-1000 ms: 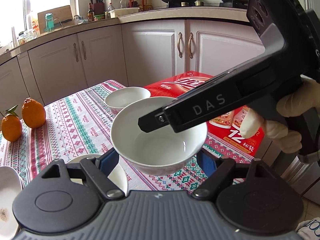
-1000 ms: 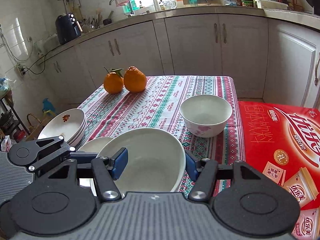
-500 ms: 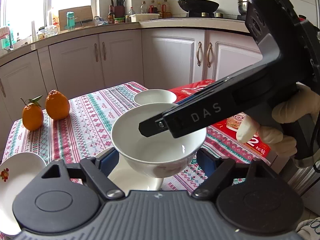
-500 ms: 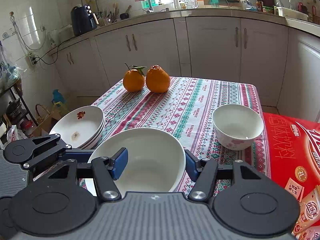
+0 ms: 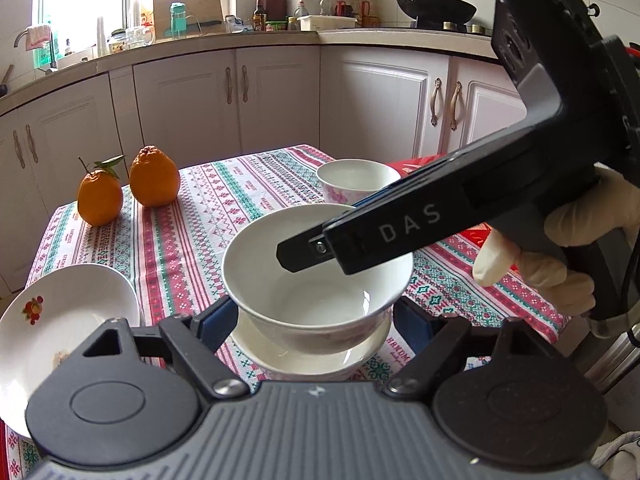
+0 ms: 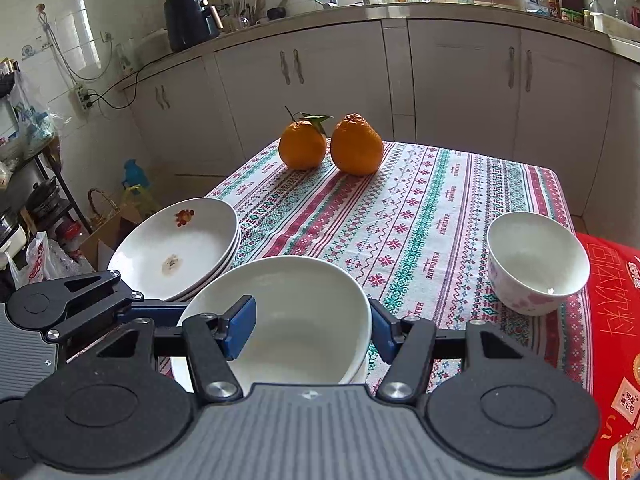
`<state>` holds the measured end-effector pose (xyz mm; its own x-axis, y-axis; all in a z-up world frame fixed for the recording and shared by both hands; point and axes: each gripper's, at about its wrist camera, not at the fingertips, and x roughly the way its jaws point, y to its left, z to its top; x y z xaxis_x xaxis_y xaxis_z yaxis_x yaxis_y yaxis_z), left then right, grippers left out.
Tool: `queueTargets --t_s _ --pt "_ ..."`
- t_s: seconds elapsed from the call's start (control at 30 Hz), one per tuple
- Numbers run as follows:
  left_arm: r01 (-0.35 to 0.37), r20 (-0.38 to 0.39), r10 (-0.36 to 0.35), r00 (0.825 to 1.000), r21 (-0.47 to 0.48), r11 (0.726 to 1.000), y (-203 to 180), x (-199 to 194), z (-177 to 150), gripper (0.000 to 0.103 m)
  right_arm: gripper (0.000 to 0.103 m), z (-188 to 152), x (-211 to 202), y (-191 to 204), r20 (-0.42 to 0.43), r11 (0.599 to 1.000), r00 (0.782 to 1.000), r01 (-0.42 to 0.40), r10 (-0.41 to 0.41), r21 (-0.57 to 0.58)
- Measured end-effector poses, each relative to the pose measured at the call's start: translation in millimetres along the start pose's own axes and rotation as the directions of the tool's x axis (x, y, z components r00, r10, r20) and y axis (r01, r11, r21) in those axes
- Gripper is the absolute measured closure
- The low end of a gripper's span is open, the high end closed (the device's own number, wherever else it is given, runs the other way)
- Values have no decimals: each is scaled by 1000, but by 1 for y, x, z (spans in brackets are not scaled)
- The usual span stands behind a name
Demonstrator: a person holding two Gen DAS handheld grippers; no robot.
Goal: Organize plates and bowls
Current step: 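Lower the held bowl with the right tool into another white bowl, then open the right tool and withdraw it from the bowl stack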
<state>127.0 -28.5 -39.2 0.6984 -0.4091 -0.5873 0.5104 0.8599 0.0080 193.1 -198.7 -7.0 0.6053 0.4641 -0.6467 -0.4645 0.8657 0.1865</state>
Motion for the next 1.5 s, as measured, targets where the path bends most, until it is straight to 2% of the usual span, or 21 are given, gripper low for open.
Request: queueTargets --t_s 1.1,1.27,1.4,1.5 --pt "-7 -53 7 999 -9 1000 6 12 -9 17 37 -8 21 3 -39 1000 999 7 -8 -28" --pt "-4 -51 4 999 -8 1000 6 13 -10 14 32 -9 22 3 -37 999 999 18 -19 -35" --pt "6 -49 -6 999 -1 1000 5 12 -11 7 27 -9 18 3 -23 999 1000 8 -9 -32" --pt "24 -44 -25 999 -14 1000 7 10 -11 6 7 -8 12 3 3 999 1000 20 -20 -29"
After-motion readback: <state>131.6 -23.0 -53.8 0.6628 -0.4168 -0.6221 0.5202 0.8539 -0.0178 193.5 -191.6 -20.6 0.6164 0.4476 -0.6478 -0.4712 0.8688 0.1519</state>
